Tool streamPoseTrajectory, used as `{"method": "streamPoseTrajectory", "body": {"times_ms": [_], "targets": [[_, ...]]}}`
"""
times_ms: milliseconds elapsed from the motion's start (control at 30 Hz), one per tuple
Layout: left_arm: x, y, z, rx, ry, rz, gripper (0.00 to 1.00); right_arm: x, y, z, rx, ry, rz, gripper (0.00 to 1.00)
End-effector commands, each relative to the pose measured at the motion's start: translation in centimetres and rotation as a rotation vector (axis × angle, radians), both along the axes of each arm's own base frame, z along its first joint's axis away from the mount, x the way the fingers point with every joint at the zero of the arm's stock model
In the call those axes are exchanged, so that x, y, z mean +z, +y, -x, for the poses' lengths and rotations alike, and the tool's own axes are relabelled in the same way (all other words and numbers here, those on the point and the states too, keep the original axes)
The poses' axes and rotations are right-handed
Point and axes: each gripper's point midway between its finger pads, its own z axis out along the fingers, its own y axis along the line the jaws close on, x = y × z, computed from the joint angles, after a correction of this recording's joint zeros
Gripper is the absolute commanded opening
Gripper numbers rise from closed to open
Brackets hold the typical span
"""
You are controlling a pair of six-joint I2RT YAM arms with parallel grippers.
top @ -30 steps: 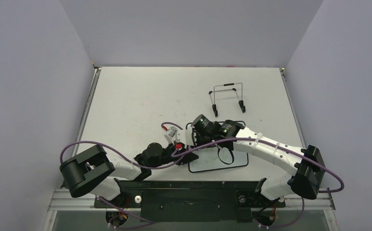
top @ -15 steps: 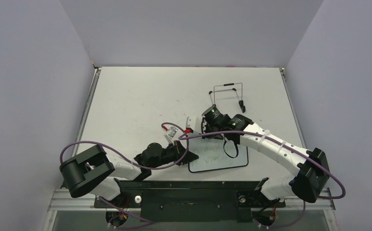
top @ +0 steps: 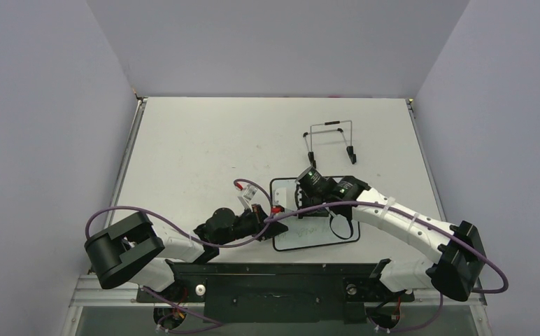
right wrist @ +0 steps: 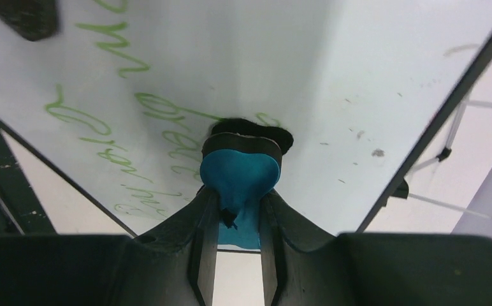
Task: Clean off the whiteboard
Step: Erase the whiteboard at the center of the board.
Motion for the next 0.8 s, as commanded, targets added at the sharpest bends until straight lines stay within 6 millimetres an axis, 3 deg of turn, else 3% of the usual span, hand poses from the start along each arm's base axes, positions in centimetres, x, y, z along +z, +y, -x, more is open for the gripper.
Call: {"method": "streamPoseTrajectory", "body": {"times_ms": [0, 167, 233, 367, 500, 567, 667, 767], "targets": [[6.4, -0.8, 0.0, -0.025, -0.159, 0.188, 0.00, 1.6, -0.9, -3.3, -0.140, -0.111, -0.013, 0.00], [6.3, -0.9, 0.0, -0.027, -0.164, 0.175, 0.00, 3.6, 0.7, -5.4, -0.193, -0.154, -0.086, 0.00], [6.3, -0.9, 0.0, -0.027, -0.167, 0.169, 0.00, 3.4, 1.6, -4.6, -0.151, -0.112, -0.102, 0.00], [6.2, -0.8, 0.0, -0.025, -0.177, 0.156, 0.00, 1.5, 2.9, -0.7, 0.011, 0.006, -0.085, 0.00], [6.0, -0.7, -0.1, -0.020, -0.190, 0.142, 0.00, 0.0, 1.8, 1.5, 0.071, 0.074, -0.047, 0.00], [5.9, -0.7, -0.1, -0.016, -0.198, 0.135, 0.00, -0.4, 0.7, 1.0, 0.033, 0.064, -0.031, 0.00], [5.6, -0.7, -0.1, -0.017, -0.204, 0.120, 0.00, -0.2, -0.8, -1.4, -0.089, -0.005, -0.027, 0.00], [5.4, -0.8, 0.0, -0.020, -0.208, 0.111, 0.00, 0.8, -0.9, -3.3, -0.168, -0.050, -0.074, 0.00]]}}
